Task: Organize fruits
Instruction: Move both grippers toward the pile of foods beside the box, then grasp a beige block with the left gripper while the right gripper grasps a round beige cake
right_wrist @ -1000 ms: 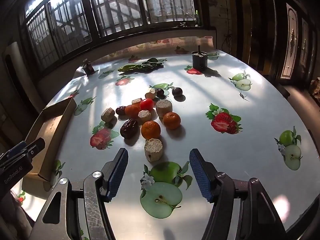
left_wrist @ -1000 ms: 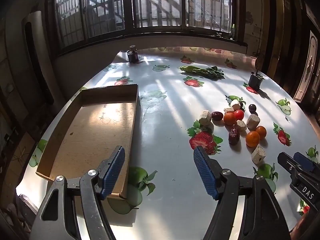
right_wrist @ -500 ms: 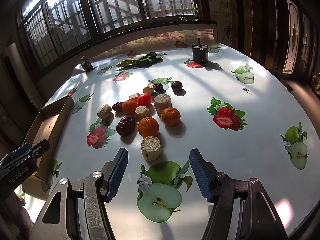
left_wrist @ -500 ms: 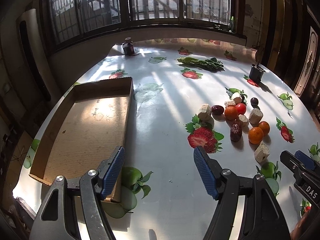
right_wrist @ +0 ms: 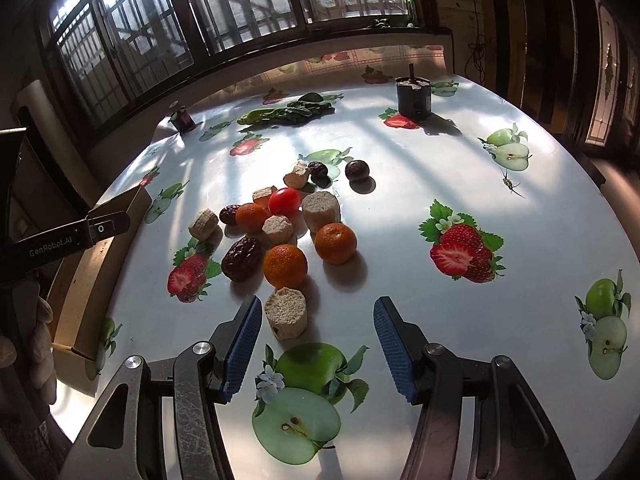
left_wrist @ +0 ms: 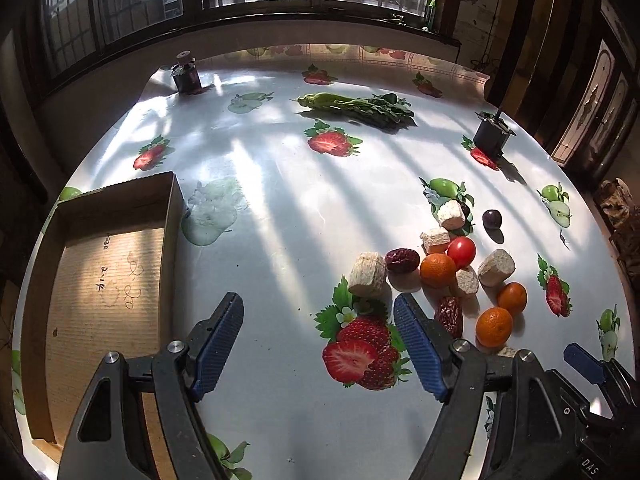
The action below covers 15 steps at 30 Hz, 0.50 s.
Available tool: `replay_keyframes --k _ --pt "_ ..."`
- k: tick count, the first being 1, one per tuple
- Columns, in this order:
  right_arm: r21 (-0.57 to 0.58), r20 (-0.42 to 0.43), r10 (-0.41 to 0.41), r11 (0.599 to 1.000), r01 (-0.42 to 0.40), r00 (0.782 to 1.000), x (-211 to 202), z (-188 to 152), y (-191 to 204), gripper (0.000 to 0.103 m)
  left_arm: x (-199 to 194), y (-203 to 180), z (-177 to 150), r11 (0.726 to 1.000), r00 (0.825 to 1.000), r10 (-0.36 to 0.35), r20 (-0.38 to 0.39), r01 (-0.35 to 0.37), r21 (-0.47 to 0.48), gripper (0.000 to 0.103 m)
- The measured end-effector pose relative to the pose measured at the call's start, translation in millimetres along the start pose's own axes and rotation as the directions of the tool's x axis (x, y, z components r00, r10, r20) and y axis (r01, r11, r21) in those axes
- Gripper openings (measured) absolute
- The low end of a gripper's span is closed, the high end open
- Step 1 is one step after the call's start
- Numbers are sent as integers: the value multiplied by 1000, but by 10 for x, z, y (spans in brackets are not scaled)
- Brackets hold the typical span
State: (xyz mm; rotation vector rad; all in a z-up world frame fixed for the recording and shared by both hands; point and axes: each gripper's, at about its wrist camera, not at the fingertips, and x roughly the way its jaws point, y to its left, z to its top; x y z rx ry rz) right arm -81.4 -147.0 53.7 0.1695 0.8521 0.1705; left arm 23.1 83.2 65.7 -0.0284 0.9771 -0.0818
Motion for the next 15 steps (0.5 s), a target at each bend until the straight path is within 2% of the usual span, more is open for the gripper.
replay_keyframes --k 6,9,15 --pt "-64 -47 -14 998 11 999 137 -25 78 63 477 -132 78 999 999 -42 -30 42 -4 77" --pt "-71 -82 -10 997 5 997 224 -22 84 63 576 -150 99 998 998 -65 -26 65 -4 77" --pt "-59 -120 14 998 -21 993 384 -24 134 63 708 -198 88 998 997 -59 -53 60 25 74"
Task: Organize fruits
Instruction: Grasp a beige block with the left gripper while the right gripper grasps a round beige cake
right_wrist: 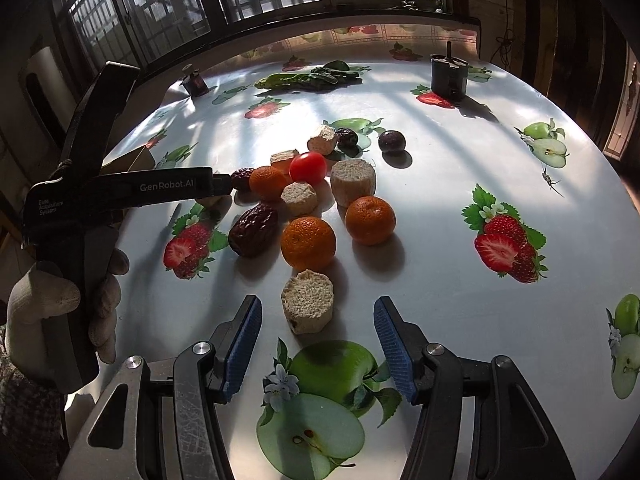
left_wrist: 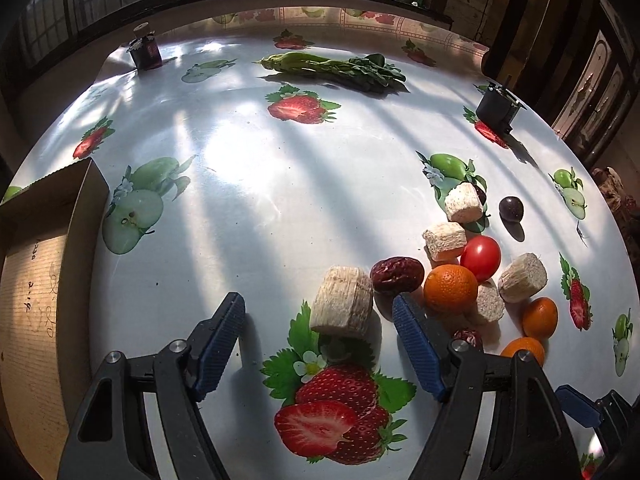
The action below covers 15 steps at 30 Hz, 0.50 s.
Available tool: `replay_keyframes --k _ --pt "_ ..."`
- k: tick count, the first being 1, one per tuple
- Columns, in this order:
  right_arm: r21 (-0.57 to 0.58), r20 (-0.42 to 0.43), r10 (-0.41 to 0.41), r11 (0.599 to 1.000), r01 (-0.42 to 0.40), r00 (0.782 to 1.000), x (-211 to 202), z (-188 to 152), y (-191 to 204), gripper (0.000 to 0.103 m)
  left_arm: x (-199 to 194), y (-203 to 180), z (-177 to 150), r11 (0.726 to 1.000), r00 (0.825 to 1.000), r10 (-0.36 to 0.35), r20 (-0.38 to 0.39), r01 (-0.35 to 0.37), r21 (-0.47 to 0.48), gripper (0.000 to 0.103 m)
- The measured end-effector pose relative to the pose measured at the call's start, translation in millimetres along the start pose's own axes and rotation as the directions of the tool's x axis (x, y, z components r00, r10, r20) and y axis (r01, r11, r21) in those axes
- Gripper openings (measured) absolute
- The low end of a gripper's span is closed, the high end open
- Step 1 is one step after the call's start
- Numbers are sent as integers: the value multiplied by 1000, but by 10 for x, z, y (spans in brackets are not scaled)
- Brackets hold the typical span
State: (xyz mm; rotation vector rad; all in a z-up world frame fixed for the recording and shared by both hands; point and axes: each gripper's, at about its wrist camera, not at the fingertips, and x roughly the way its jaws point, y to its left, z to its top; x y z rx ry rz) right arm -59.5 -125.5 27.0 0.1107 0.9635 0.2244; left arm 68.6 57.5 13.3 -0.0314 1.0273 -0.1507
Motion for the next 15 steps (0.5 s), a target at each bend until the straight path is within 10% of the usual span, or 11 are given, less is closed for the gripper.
replay_keyframes --k 10,15 --pt "-14 -9 -20 1000 19 1000 114 12 79 62 -21 -66 -107 995 996 77 43 -80 62 58" --pt "-17 -11 -29 999 29 1000 144 13 109 59 -62 -58 -114 995 996 76 48 -79 61 28"
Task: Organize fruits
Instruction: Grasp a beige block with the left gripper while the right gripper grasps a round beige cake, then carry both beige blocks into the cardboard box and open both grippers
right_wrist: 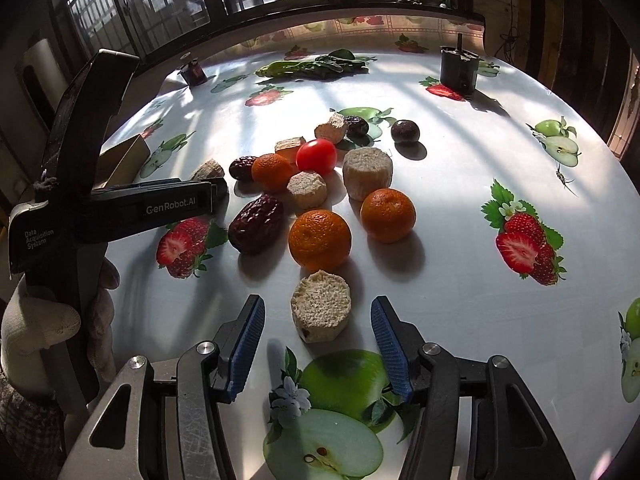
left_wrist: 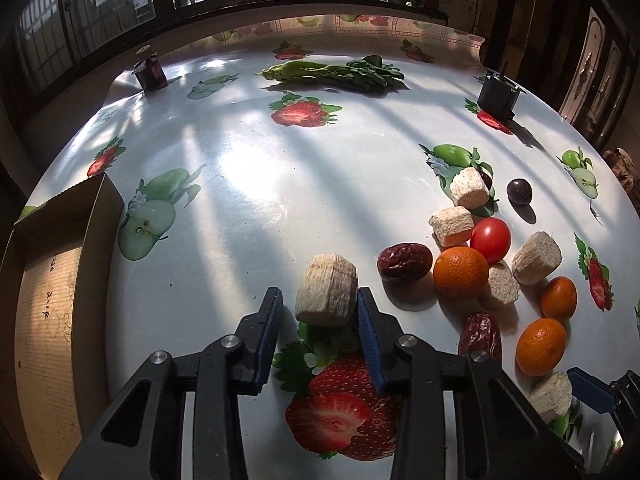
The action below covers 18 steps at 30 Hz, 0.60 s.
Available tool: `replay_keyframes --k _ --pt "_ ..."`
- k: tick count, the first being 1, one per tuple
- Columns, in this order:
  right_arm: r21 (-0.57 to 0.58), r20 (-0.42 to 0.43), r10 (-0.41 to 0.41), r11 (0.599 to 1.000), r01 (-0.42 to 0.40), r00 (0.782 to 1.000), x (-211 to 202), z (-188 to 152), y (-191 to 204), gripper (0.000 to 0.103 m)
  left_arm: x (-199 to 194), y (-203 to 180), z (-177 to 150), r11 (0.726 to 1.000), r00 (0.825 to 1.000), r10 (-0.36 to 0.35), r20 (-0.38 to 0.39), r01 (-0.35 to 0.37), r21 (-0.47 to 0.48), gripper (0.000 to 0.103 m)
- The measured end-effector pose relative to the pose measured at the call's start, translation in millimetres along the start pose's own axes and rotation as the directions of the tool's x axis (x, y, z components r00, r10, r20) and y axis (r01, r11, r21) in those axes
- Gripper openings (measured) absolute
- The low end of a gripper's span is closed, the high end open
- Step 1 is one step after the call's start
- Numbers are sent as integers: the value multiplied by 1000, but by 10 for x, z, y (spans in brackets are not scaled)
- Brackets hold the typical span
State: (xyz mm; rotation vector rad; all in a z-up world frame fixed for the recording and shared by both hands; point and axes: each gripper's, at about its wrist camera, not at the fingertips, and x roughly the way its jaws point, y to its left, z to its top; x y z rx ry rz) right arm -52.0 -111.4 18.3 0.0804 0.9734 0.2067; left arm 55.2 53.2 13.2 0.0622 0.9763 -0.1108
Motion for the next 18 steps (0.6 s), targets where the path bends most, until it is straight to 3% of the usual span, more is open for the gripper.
replay_keyframes --k 3,4,5,11,18 --pt "-9 1 -6 1000 6 1000 17 12 22 44 -36 29 -15 999 1000 -24 -12 23 -30 28" --pt "-14 -1 -10 1000 10 1000 32 15 27 33 -64 41 -31 999 999 -29 -15 28 -38 28" --pt "-15 -3 -12 1000 12 1000 37 15 30 31 -102 51 -49 999 999 -32 -15 32 -43 28" --pt "-21 40 20 1000 -19 999 -242 -22 85 31 -650 164 -215 993 995 -89 42 92 -78 28" --pt "-93 131 103 991 -91 986 -809 56 429 31 -1618 555 -367 983 979 -129 157 147 -111 28"
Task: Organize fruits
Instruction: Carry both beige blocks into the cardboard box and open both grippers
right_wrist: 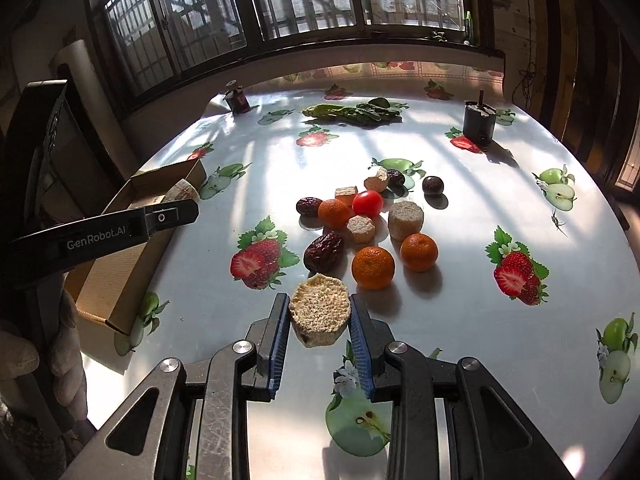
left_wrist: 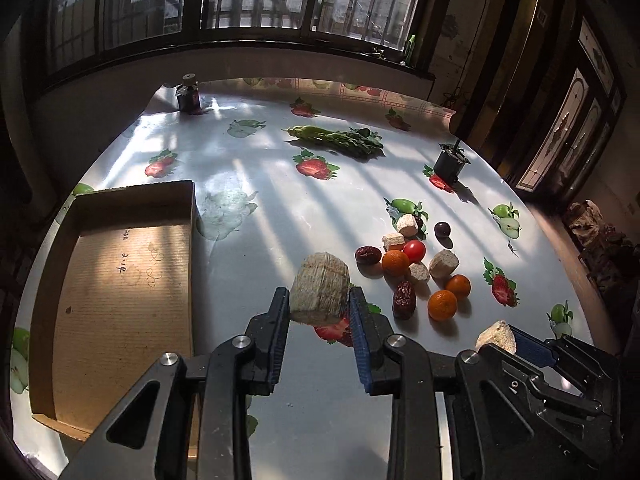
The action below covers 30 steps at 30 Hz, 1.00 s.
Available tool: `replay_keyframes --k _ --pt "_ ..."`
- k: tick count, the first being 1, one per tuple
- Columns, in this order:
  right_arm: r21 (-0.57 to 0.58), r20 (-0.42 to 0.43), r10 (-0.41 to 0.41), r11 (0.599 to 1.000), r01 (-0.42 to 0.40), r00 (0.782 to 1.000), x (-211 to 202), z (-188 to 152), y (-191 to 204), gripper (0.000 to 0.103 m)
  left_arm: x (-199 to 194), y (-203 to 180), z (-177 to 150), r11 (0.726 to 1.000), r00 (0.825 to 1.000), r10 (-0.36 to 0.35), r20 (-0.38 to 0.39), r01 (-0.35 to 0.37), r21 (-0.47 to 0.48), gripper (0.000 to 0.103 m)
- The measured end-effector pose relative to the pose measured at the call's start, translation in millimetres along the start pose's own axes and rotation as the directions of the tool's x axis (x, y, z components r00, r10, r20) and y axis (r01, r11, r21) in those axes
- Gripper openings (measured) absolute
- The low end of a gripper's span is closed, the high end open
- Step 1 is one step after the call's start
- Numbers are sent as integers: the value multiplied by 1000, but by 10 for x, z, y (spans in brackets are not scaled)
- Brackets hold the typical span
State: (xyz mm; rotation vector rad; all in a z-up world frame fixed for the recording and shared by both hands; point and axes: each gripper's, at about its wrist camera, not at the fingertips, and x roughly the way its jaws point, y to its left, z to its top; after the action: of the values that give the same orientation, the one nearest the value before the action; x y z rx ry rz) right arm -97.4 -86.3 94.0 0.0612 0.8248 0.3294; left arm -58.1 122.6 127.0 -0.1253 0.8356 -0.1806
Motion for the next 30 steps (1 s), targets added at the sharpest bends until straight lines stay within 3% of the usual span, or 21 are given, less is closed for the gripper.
replay_keyframes --k 3,7,9,12,15,17,19,23,30 --pt "-50 45 46 998 -44 998 -204 247 258 31 -388 249 145 1000 999 -1 36 2 -16 28" --pt "-108 112 132 987 -120 985 -454 793 639 31 -764 748 563 993 990 109 90 -105 -49 28" --pt "-128 119 197 975 -182 973 -495 1087 831 32 -790 1023 813 980 977 192 91 -186 -68 29" --pt "-157 122 246 961 -226 962 -394 1501 1168 32 -648 1463 1098 966 968 244 51 -238 -103 29" --pt "-199 93 244 954 -222 965 -15 1744 1513 32 -359 1792 1160 950 956 291 28 -285 -129 29" --pt "-219 39 239 949 -226 970 370 1768 1707 32 -48 2024 1107 948 963 268 -25 -268 -172 29" --pt "-233 -18 227 946 -225 974 792 1732 1876 32 287 2231 1026 943 968 237 -82 -250 -218 29" --pt "-229 -119 213 945 -235 970 1546 1591 2058 32 806 2497 850 924 961 217 -173 -259 -281 28" --pt "-223 -222 154 953 -204 963 2355 1365 2167 32 1157 2709 674 907 953 195 -231 -264 -326 28"
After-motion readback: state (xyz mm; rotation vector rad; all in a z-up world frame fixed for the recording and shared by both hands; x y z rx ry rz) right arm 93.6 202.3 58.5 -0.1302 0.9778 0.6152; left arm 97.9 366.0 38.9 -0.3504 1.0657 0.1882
